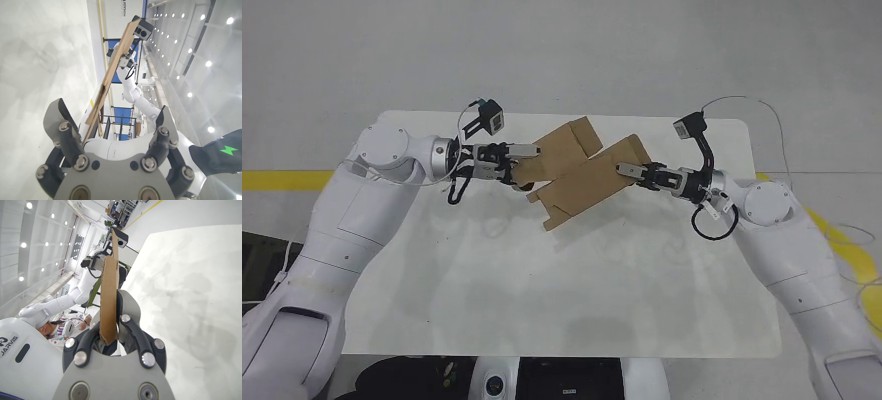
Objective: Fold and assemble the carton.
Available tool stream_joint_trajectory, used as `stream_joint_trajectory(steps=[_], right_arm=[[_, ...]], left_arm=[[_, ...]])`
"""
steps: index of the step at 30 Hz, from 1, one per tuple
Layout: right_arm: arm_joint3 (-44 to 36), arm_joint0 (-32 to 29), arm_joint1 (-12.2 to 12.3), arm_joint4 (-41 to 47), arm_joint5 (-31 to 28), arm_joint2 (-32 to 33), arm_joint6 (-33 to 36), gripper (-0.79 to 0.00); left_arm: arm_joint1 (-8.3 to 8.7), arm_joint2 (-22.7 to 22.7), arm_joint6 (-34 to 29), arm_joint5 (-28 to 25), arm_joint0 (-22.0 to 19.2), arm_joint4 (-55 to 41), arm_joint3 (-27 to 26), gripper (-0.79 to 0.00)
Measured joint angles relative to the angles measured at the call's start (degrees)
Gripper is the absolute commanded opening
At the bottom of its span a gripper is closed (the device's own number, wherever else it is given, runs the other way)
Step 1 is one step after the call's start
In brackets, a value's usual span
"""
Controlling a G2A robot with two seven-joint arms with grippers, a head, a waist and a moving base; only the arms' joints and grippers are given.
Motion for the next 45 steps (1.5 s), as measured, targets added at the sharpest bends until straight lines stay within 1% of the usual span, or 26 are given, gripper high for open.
stream_joint_trajectory(steps=[5,8,17,24,27,33,38,45], right_arm=[[-1.4,-1.9,0.2,-2.7,1.6,1.5,-3.9,-0.785],[-2.2,-2.7,0.3,-4.1,2.3,2.2,-4.8,-0.785],[-3.3,-3.0,0.1,-6.8,4.1,2.3,-5.5,-0.785],[-3.4,-2.3,-0.4,-7.9,4.9,1.4,-5.6,-0.785],[-3.5,-1.8,-0.8,-7.9,4.8,0.8,-5.6,-0.785],[-3.5,-1.1,-1.2,-7.7,4.7,0.3,-5.2,-0.785],[-3.5,-1.3,-1.2,-7.5,4.2,1.3,-5.4,-0.785],[-3.8,-1.9,-1.4,-7.1,3.9,1.9,-5.7,-0.785]], left_arm=[[0.18,-1.5,1.3,0.5,1.6,-1.1,-0.1,0.0],[0.43,-2.7,1.2,1.2,2.5,-1.8,-0.3,0.0],[1.33,-7.2,0.4,2.6,4.7,-4.1,-2.9,0.0],[1.53,-9.2,1.2,2.8,5.5,-4.8,-5.2,0.0],[1.39,-9.2,2.7,3.0,5.6,-4.5,-5.3,0.0],[0.46,-7.4,5.8,3.9,4.5,-4.4,-3.2,0.0],[-0.17,-6.1,6.6,3.9,3.5,-3.6,-1.5,0.0],[-0.67,-5.6,7.1,3.9,3.0,-3.0,0.1,0.0]])
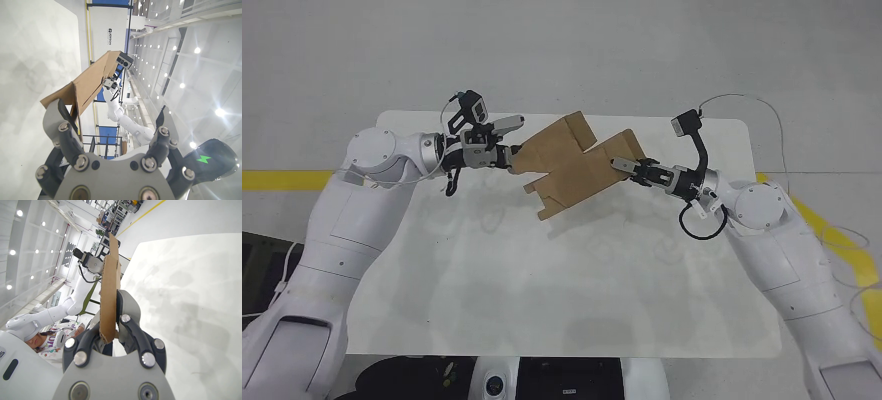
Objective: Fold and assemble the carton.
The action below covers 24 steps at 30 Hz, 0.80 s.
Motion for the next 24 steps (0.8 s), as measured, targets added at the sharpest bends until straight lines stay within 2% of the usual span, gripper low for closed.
stream_joint_trajectory(steps=[5,6,7,8,9,13,14,15,17,24], right_arm=[[0.0,-0.1,-0.2,0.1,-0.1,0.1,0.0,-0.785],[0.0,-0.1,-0.2,0.1,-0.1,0.1,0.0,-0.785],[0.1,-0.1,-0.3,0.1,-0.1,0.2,-0.1,-0.785],[0.2,-0.1,-0.3,0.0,-0.2,0.2,-0.1,-0.785],[0.2,-0.2,-0.3,0.0,-0.2,0.3,-0.1,-0.785],[0.3,-0.4,-0.3,-0.2,-0.4,0.7,0.0,-0.785],[0.3,-0.5,-0.4,-0.2,-0.4,0.7,0.0,-0.785],[0.3,-0.6,-0.4,-0.2,-0.3,0.8,0.0,-0.785],[0.3,-0.6,-0.4,-0.2,-0.2,0.9,0.0,-0.785],[0.2,-0.8,-0.6,-0.8,0.1,1.1,0.2,-0.785]], left_arm=[[-0.25,0.1,0.3,-0.3,-0.1,0.8,0.1,0.0],[-0.28,0.1,0.4,-0.3,-0.1,1.1,0.1,-0.034],[-0.32,0.2,0.5,-0.3,-0.1,1.4,0.1,-0.148],[-0.37,0.3,0.7,-0.3,-0.1,1.8,0.2,-0.225],[-0.41,0.4,0.9,-0.1,0.0,2.0,0.3,-0.262],[-0.57,0.8,2.0,0.6,-0.1,3.7,0.7,-0.28],[-0.61,1.0,2.4,0.6,-0.1,4.5,0.7,-0.308],[-0.65,1.0,2.7,0.5,-0.1,4.9,0.7,-0.394],[-0.73,1.0,3.0,0.5,0.0,5.4,0.9,-0.456],[-0.84,0.9,3.6,0.4,-0.2,7.5,1.2,-0.523]])
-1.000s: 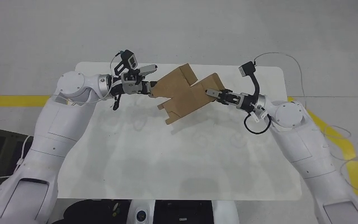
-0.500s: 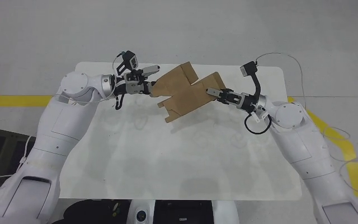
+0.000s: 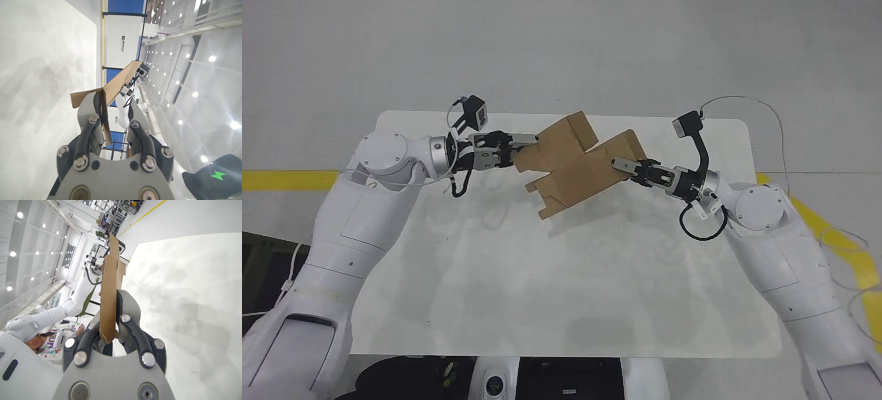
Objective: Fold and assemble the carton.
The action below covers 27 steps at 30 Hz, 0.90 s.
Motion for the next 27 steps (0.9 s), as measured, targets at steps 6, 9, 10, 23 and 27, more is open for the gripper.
stream_joint_trajectory(steps=[6,9,10,23,27], right_arm=[[0.0,-0.1,-0.2,-0.2,0.1,0.2,0.0,-0.785],[0.0,-0.2,-0.2,-0.3,0.1,0.3,-0.1,-0.785],[0.0,-0.2,-0.2,-0.3,0.2,0.4,-0.1,-0.785],[0.0,-0.6,-0.3,-0.8,0.9,1.2,0.5,0.0],[0.3,-0.9,0.1,-3.3,2.0,2.5,0.6,0.0]], left_arm=[[0.02,0.3,0.1,-0.6,0.1,3.4,-0.5,-0.631],[0.07,0.3,0.4,-1.0,0.2,5.3,-0.9,-0.785],[0.08,0.3,0.4,-1.1,0.3,5.8,-1.0,-0.785],[0.06,-0.8,0.5,-0.8,1.0,6.4,-2.3,-0.785],[0.19,-1.8,0.4,-1.5,1.2,6.4,-2.9,-0.785]])
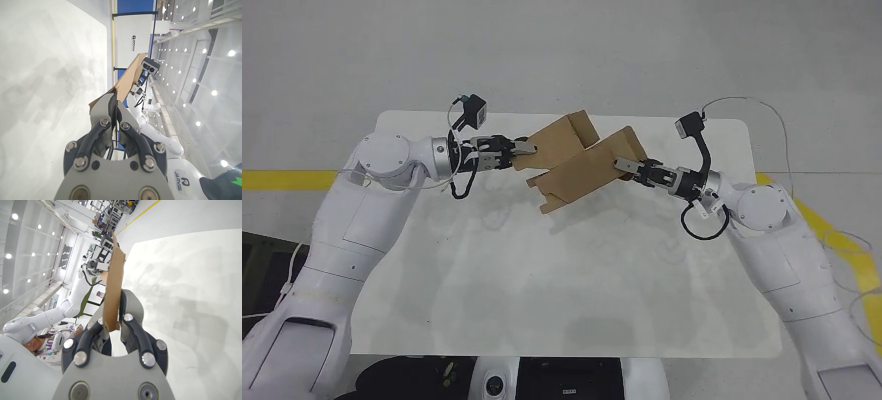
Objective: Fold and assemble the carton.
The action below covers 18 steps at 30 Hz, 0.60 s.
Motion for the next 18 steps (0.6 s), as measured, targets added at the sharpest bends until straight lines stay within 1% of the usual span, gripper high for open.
stream_joint_trajectory(steps=[4,6,8,11,14,15,16,17,18], right_arm=[[-1.4,-1.3,1.1,-5.7,2.4,3.4,-0.5,0.0],[-3.8,-2.6,1.8,-8.6,3.6,5.6,-0.6,0.0],[-7.1,-4.0,2.3,-9.8,3.1,7.7,-0.5,0.0],[-11.0,-5.3,2.6,-7.9,0.6,8.7,1.9,0.0],[-12.1,-4.2,2.5,-3.9,-1.7,6.9,6.9,0.0],[-12.1,-3.5,2.4,-2.9,-2.0,6.1,8.7,-0.043],[-11.8,-2.7,2.3,-1.9,-2.3,5.1,10.2,-0.169],[-11.3,-1.6,2.0,-0.6,-2.8,3.8,12.0,-0.394],[-10.7,-0.8,1.8,0.3,-3.1,2.8,13.0,-0.474]], left_arm=[[0.44,-1.4,-0.1,-1.5,0.6,1.7,-1.6,-0.785],[0.83,-2.4,-0.3,-2.7,1.1,3.4,-3.0,-0.785],[1.29,-3.4,-0.8,-3.9,1.9,5.4,-4.8,-0.785],[1.95,-4.8,-1.9,-5.5,3.3,8.1,-7.6,-0.785],[2.48,-5.7,-3.2,-6.7,4.9,10.5,-10.2,-0.785],[2.6,-5.8,-3.4,-7.0,5.3,11.0,-10.9,-0.785],[2.69,-5.9,-3.7,-7.3,5.8,11.4,-11.5,-0.785],[2.78,-5.9,-4.1,-7.7,6.3,11.8,-12.2,-0.785],[2.83,-5.9,-4.4,-8.1,6.6,12.0,-12.7,-0.785]])
